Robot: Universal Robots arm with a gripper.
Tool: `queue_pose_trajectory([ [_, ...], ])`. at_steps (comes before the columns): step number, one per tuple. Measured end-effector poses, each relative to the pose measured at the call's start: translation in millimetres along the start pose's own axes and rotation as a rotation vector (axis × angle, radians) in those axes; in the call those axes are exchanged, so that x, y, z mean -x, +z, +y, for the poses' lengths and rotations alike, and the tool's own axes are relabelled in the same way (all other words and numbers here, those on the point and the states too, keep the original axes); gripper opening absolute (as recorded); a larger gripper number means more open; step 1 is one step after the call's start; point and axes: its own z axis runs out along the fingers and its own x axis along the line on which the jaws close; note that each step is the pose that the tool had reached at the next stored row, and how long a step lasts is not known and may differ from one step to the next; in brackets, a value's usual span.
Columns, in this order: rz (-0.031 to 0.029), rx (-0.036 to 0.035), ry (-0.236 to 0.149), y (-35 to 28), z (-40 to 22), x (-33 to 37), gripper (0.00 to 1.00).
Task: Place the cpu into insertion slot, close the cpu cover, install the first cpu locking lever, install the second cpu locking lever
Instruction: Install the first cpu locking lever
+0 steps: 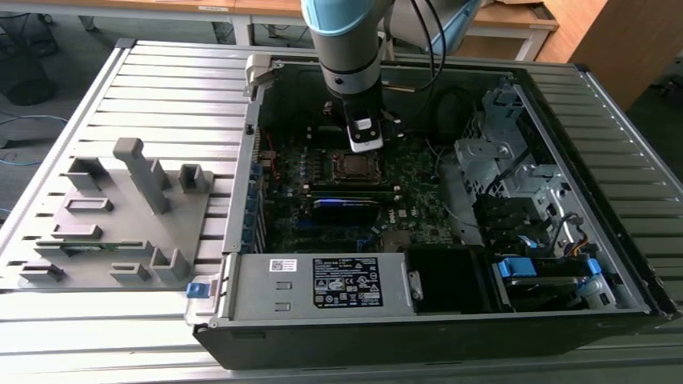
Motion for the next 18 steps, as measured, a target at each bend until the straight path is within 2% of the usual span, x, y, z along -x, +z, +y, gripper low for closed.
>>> queue_pose_trajectory([
  [5, 0.0002, 0.0004, 0.0, 0.0, 0.0, 0.0, 0.11],
  [7, -0.0014, 0.003, 0.0, 0.0, -0.3, -0.3, 0.11],
  [14, -0.0033, 0.0042, -0.001, 0.6, -0.8, -1.1, 0.11],
  [18, -0.0037, 0.0078, 0.0, 2.1, -1.9, -2.1, 0.11],
])
